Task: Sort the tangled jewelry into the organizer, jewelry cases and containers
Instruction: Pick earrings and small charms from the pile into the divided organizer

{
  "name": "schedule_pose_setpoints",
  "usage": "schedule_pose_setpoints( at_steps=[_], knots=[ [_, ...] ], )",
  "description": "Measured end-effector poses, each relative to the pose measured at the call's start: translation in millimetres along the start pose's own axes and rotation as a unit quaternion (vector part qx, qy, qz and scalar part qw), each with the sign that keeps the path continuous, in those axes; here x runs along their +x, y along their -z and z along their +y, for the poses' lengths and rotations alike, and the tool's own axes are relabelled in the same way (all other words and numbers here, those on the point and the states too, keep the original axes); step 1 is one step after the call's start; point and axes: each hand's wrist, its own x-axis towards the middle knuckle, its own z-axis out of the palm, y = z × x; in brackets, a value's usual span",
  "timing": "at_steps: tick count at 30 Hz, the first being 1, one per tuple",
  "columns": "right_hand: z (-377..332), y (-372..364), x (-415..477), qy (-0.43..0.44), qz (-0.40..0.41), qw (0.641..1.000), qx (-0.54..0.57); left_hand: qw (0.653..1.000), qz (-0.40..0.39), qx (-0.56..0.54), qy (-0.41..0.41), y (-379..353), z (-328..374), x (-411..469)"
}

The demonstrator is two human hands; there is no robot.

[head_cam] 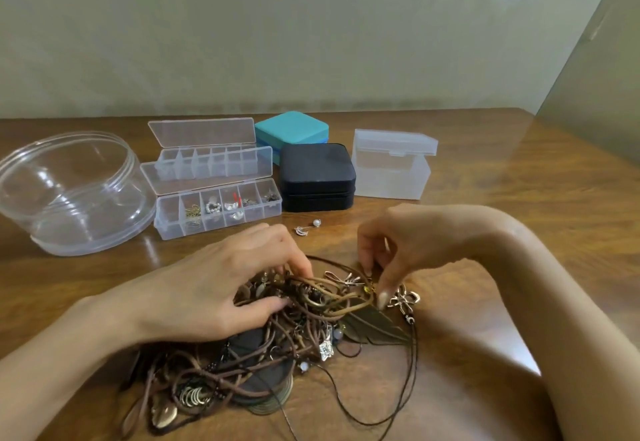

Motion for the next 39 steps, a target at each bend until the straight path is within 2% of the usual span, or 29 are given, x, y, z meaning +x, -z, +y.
schedule_pose_setpoints(
  at_steps=[1,2,3,4,5,8,10,12,17,20,24,27,30,33,37,39],
  knots=[
    [-2,-1,0,0.002,-0.002,1.000,0.005,0.999,-0.030,0.010,0.004,-8,-10,-2],
    [-3,-2,0,0.004,-0.002,1.000,0.009,1.000,-0.008,0.011,-0.003,-10,-14,-5],
    [-3,-3,1,0.006,0.001,1.000,0.012,0.999,0.039,-0.021,0.028,1,-4,-4],
    [-3,-4,2,0.008,0.005,1.000,0.013,0.988,0.110,-0.064,0.084,14,7,3],
    [-3,-5,3,0.010,0.009,1.000,0.013,0.972,0.178,-0.112,0.106,25,17,2],
    [-2,-6,6,0.011,0.017,1.000,0.021,0.913,0.371,-0.125,0.116,45,24,-7],
    [-1,-6,7,0.008,0.023,0.999,0.024,0.878,0.434,-0.122,0.163,48,10,-7],
    [1,-5,6,0.005,0.040,0.999,0.027,0.858,0.463,-0.106,0.195,50,1,-10],
    [11,4,3,-0.001,0.068,0.994,0.088,0.858,0.456,-0.061,0.228,44,-1,-7],
    [13,5,6,-0.003,0.083,0.992,0.095,0.881,0.419,-0.038,0.215,37,-2,-4],
    [15,8,6,0.018,0.157,0.973,0.171,0.940,0.290,0.066,0.166,18,-8,9],
    [11,7,10,0.073,0.219,0.943,0.240,0.960,0.209,0.140,0.123,4,-12,24],
    [4,0,20,0.111,0.246,0.919,0.285,0.955,0.218,0.172,0.103,-1,-12,32],
    [2,-9,31,0.122,0.225,0.916,0.309,0.952,0.235,0.172,0.095,-1,-11,33],
    [-1,-15,34,0.137,0.201,0.909,0.337,0.946,0.267,0.153,0.099,0,-10,30],
    [-3,-15,33,0.152,0.200,0.897,0.364,0.943,0.300,0.101,0.106,5,-7,29]
  ],
)
